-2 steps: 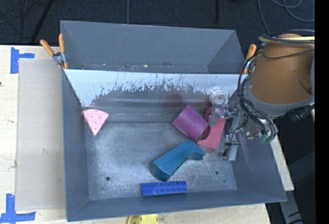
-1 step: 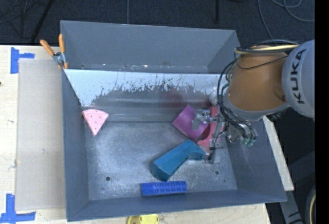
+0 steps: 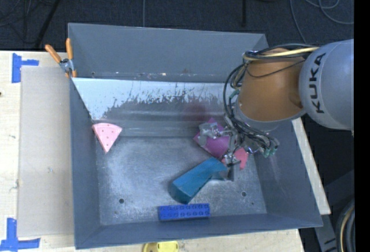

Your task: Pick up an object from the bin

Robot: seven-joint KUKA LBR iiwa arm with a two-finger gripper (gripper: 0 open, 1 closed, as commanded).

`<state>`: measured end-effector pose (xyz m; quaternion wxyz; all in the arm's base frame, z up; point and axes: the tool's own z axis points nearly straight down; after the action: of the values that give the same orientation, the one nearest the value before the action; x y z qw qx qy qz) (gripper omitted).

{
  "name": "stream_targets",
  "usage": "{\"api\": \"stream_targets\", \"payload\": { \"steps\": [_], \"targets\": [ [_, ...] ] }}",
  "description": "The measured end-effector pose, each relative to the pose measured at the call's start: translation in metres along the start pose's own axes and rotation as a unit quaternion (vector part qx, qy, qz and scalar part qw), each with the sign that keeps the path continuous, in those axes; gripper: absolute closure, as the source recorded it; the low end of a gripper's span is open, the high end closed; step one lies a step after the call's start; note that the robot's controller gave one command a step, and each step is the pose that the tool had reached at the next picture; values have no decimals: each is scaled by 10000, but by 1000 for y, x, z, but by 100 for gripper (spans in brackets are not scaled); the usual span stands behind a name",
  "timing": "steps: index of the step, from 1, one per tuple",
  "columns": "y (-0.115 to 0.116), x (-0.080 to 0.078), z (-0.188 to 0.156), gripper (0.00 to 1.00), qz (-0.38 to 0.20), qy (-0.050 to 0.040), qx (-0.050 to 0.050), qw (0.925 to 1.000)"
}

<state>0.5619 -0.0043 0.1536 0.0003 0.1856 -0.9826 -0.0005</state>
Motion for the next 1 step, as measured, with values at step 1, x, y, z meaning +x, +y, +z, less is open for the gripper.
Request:
{"api": "stream_targets", "payload": {
  "steps": [1],
  "targets": [
    [14,24,45,0,-181,-1,0,9998]
  ]
}}
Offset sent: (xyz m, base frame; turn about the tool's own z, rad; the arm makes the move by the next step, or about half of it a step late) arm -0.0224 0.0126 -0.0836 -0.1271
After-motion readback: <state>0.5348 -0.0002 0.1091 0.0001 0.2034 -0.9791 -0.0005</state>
